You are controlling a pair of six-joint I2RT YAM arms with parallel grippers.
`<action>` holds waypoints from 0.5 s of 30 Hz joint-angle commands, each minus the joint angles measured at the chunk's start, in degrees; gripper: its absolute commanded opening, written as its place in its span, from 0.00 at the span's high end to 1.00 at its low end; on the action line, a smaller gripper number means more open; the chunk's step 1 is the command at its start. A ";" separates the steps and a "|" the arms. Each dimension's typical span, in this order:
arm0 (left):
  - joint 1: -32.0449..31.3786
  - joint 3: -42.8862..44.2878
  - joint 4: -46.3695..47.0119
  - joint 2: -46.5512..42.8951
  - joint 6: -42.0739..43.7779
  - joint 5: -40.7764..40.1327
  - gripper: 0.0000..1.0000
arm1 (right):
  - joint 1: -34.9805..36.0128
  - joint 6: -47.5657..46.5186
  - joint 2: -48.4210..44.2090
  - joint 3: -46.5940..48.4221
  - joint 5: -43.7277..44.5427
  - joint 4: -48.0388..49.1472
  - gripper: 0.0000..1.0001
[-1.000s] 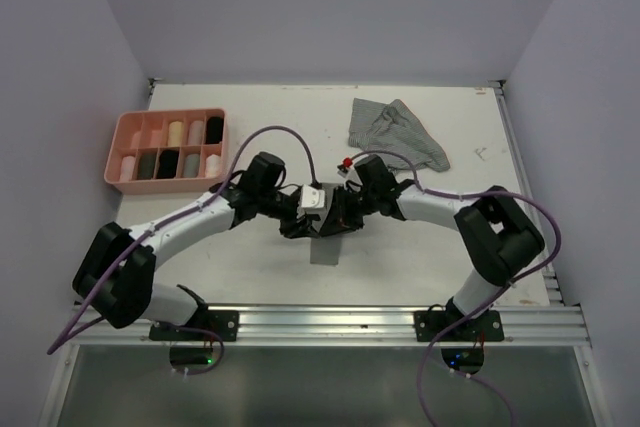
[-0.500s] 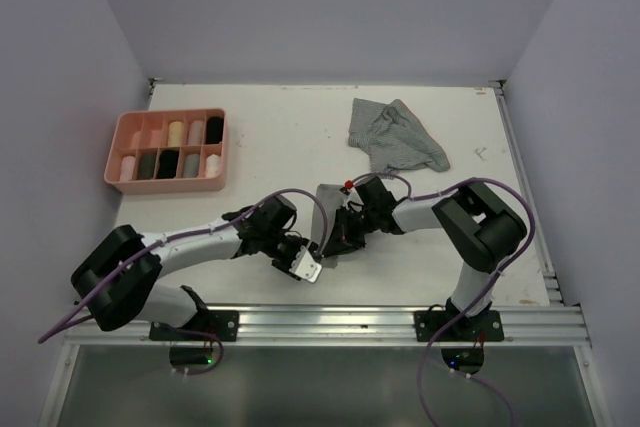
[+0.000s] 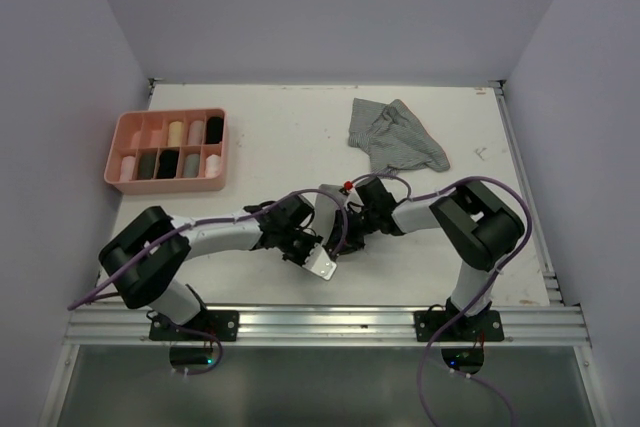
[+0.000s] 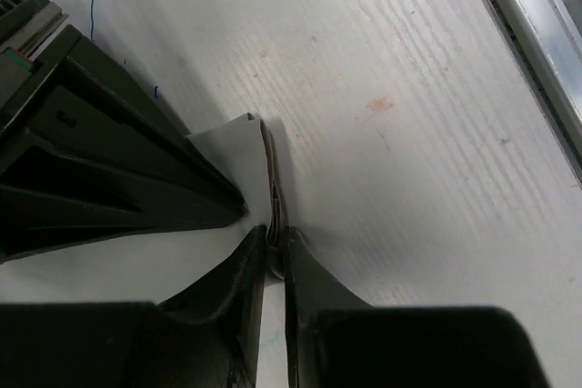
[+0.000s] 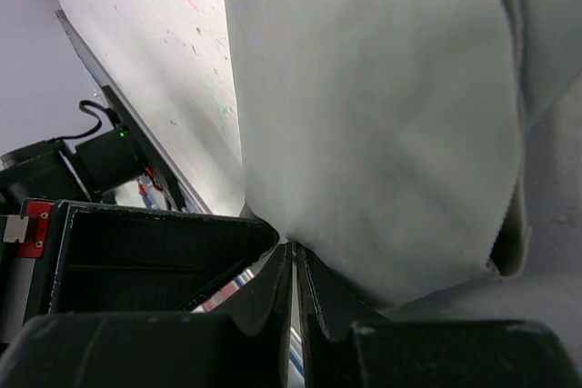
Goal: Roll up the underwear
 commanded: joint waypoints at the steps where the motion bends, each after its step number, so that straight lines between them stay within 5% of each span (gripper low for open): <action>1: -0.31 2.47 -6.79 1.27 2.02 -2.07 0.85 | 0.12 -2.41 2.87 -1.99 4.36 -3.61 0.89; 8: -0.23 9.32 -16.04 2.67 1.15 3.10 1.00 | 0.12 -4.52 2.17 -0.68 4.36 -5.27 0.89; 15: -0.31 16.44 -23.78 4.08 0.88 6.02 1.00 | -0.32 -6.63 -5.29 3.54 6.02 -12.12 0.86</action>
